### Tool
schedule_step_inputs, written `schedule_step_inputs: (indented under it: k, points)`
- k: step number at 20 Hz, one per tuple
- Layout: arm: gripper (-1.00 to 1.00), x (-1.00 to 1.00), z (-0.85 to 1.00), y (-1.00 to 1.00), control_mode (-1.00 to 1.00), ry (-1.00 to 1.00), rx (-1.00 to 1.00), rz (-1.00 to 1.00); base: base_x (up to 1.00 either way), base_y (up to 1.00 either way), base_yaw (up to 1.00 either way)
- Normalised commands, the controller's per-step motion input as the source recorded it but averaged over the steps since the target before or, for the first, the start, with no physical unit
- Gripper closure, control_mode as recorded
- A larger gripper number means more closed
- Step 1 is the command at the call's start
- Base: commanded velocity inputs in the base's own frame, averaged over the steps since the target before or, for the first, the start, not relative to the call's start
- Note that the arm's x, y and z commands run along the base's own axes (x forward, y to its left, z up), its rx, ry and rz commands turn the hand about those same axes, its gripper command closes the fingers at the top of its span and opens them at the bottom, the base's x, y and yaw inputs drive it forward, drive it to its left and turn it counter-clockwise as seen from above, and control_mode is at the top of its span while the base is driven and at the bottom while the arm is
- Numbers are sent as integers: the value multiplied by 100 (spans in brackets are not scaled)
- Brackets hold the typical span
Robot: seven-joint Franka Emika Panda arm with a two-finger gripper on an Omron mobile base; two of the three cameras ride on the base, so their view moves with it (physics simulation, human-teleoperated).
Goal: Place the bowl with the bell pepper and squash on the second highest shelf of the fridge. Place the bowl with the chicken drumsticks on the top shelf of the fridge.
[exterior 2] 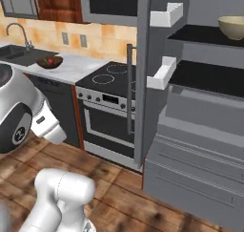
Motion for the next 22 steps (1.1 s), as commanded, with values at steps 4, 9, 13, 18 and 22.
schedule_step_inputs:
  k: [4,9,13,18,22]
  points:
    - [-100,0,0,0,100,0,0,0,81,100,8]
    - [-100,0,0,0,100,0,0,0,100,100,-17]
    - [-100,0,0,0,100,0,0,0,100,100,-37]
    - [-100,0,0,0,100,0,0,0,100,100,-35]
    - [-100,0,0,0,100,0,0,0,100,100,-20]
